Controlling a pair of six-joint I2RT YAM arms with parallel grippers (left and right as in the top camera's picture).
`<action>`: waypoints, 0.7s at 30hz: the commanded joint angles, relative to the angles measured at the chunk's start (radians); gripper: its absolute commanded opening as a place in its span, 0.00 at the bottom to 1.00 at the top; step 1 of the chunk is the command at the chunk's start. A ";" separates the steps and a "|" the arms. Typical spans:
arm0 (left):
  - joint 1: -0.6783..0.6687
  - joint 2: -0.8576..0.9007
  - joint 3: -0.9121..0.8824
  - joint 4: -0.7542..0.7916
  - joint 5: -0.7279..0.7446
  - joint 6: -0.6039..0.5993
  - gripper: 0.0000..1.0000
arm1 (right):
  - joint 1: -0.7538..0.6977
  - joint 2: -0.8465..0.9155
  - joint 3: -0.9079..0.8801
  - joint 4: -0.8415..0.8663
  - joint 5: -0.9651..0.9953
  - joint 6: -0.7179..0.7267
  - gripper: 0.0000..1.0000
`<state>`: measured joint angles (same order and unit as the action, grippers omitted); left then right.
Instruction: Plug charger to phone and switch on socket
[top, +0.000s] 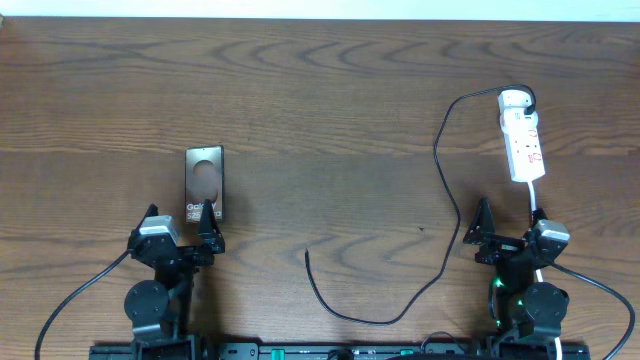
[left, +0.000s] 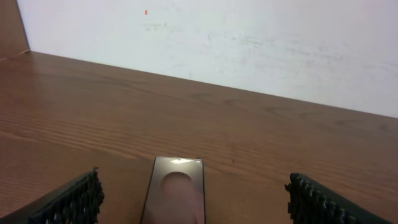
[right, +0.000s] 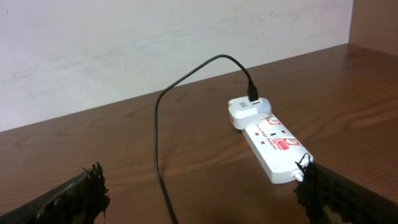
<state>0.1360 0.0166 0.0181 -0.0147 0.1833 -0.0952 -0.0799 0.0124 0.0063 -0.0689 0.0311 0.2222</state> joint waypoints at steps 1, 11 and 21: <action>0.004 -0.005 -0.014 -0.030 0.068 0.016 0.92 | -0.002 -0.007 -0.001 -0.003 0.004 -0.011 0.99; 0.005 0.126 0.197 -0.038 0.111 0.016 0.92 | -0.002 -0.007 -0.001 -0.003 0.003 -0.011 0.99; 0.005 0.907 0.979 -0.499 0.112 0.067 0.92 | -0.002 -0.007 -0.001 -0.003 0.004 -0.011 0.99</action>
<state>0.1360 0.7017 0.7483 -0.3687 0.2867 -0.0883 -0.0799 0.0120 0.0063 -0.0673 0.0330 0.2218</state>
